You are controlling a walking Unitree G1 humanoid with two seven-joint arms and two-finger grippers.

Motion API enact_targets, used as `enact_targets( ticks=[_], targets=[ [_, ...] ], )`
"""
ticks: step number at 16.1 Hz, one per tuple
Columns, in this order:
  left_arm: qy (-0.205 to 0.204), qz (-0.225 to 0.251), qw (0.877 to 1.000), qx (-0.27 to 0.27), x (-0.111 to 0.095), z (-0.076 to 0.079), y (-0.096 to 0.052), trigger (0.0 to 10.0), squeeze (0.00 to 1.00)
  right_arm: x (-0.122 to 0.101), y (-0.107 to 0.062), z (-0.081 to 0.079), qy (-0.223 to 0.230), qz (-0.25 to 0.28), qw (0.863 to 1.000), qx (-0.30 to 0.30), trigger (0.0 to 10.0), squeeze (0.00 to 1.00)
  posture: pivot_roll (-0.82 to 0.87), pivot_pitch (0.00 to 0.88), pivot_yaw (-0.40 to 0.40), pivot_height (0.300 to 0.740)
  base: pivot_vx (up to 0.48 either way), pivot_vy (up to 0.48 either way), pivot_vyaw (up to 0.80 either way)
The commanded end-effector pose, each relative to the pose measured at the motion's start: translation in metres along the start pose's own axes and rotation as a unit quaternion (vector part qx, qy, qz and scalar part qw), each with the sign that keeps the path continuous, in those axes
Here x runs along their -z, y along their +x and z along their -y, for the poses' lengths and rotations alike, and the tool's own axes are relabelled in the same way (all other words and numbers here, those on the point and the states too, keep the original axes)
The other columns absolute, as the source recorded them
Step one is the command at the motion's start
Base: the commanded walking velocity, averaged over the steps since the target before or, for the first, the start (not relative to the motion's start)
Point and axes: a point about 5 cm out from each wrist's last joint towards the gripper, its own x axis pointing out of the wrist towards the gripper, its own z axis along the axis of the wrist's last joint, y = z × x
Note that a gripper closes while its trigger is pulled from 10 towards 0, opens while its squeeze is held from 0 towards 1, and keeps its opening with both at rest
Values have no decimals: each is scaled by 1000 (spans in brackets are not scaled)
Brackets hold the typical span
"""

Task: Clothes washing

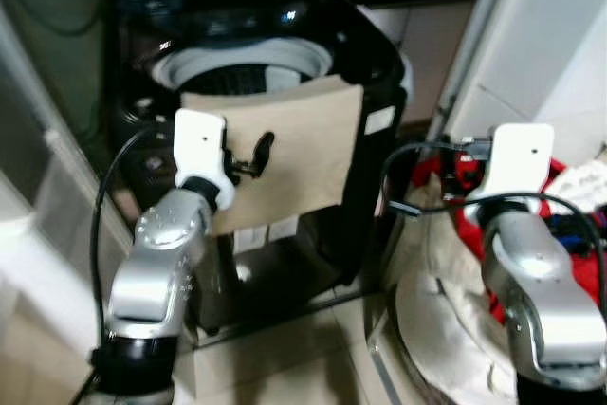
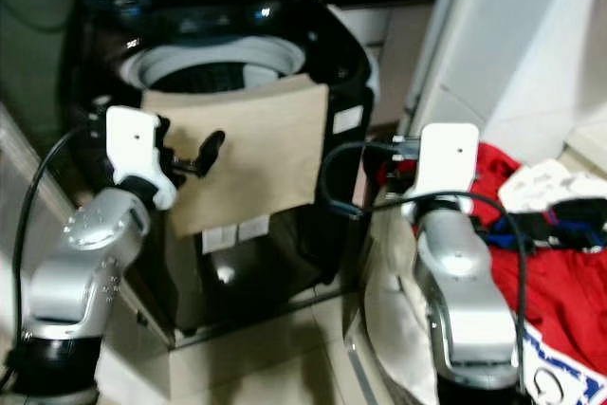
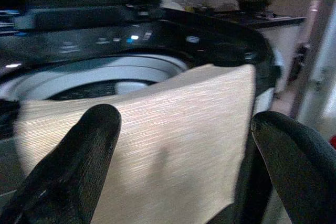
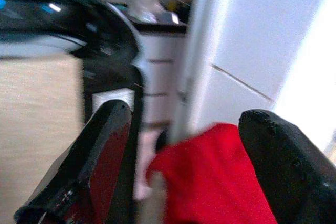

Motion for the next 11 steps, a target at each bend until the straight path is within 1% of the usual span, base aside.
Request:
enact_targets(
  ticks=[1,2,3,4,5,7,9,10,11],
  targets=[
    [7,4,1000,11,-3,4,2,10000,0,-2,0,1,1,9,1000,9,10000,0,-127,0,29,740,345,0,0],
    [4,6,1000,13,-3,5,3,10000,0,-2,-3,2,22,7,1000,2,10000,0,-127,0,29,740,311,0,0],
    [-5,15,1000,19,-4,7,4,10000,0,-1,-6,1,49,0,999,-12,10000,0,-135,0,36,740,0,0,0],
    [-12,19,999,24,-6,10,6,10000,0,0,-7,1,60,-7,998,-17,10000,0,-138,0,40,740,0,0,0],
    [-15,21,999,26,-8,11,7,10000,0,0,-8,0,60,-6,998,-18,10000,0,-138,0,40,740,0,0,0],
    [-11,39,999,35,-13,14,9,10000,0,-3,-9,0,63,1,998,-15,10000,0,-139,0,45,740,0,0,-781],
    [-5,42,999,32,-15,14,11,10000,0,-8,-9,0,59,12,998,-10,10000,0,-139,0,45,740,0,0,-781],
    [-22,70,997,-14,-17,10,13,10000,0,-11,-8,-2,57,18,998,-18,10000,0,-143,0,47,740,0,0,-775],
    [-25,51,998,-39,-11,7,14,10000,0,-13,-8,-3,50,19,998,-23,10000,0,-145,0,43,740,0,0,-775]
  ],
)
